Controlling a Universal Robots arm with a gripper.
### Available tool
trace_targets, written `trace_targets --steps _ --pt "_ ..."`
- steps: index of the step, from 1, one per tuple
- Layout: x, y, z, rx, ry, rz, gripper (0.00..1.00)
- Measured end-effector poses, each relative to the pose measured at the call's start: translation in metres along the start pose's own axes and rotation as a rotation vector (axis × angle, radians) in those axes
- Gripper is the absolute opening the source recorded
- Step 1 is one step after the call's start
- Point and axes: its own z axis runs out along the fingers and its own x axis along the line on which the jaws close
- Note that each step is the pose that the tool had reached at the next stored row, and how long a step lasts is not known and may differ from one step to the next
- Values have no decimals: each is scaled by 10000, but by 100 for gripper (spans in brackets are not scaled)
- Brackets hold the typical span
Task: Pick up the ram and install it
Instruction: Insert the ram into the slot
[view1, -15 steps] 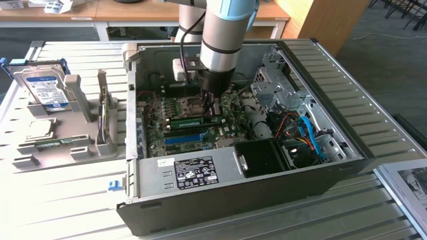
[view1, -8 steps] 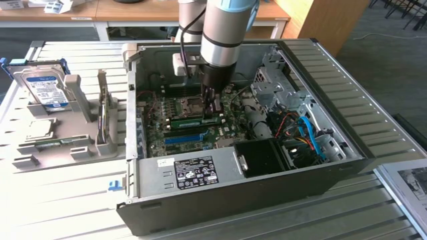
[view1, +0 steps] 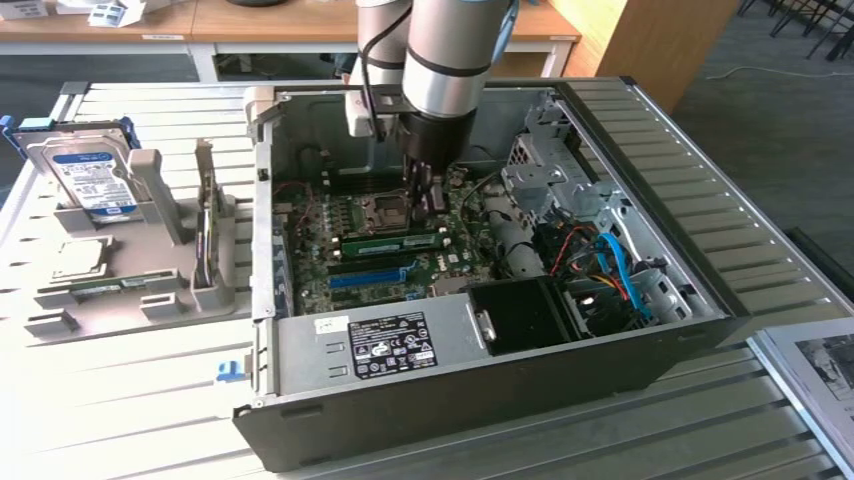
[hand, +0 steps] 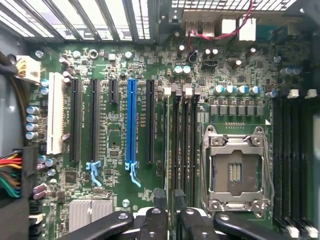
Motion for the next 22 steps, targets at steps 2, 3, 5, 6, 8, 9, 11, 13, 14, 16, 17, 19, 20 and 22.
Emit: trace_targets --steps 2,3,5,6,8,9,11,13,14,16,17,19,20,22 --pt "-1 1 -53 -1 0 0 19" --pt "-1 1 -81 0 -1 -1 19" --pt "-2 2 -136 -3 1 0 19" --pt "-2 3 -163 -4 0 0 19" --pt "-3 3 -222 -6 1 0 19" --pt "-4 4 -250 -7 1 0 19" --pt "-5 5 -298 -8 0 0 19" --pt "-5 6 -349 -9 1 0 19" --pt "-6 7 -377 -10 1 0 19" --pt "-7 8 -431 -11 2 0 19" --pt "-7 8 -457 -12 1 0 19" --pt "-8 9 -510 -13 2 0 19" --pt "-8 10 -535 -14 2 0 19" --pt "-9 10 -580 -16 2 0 19"
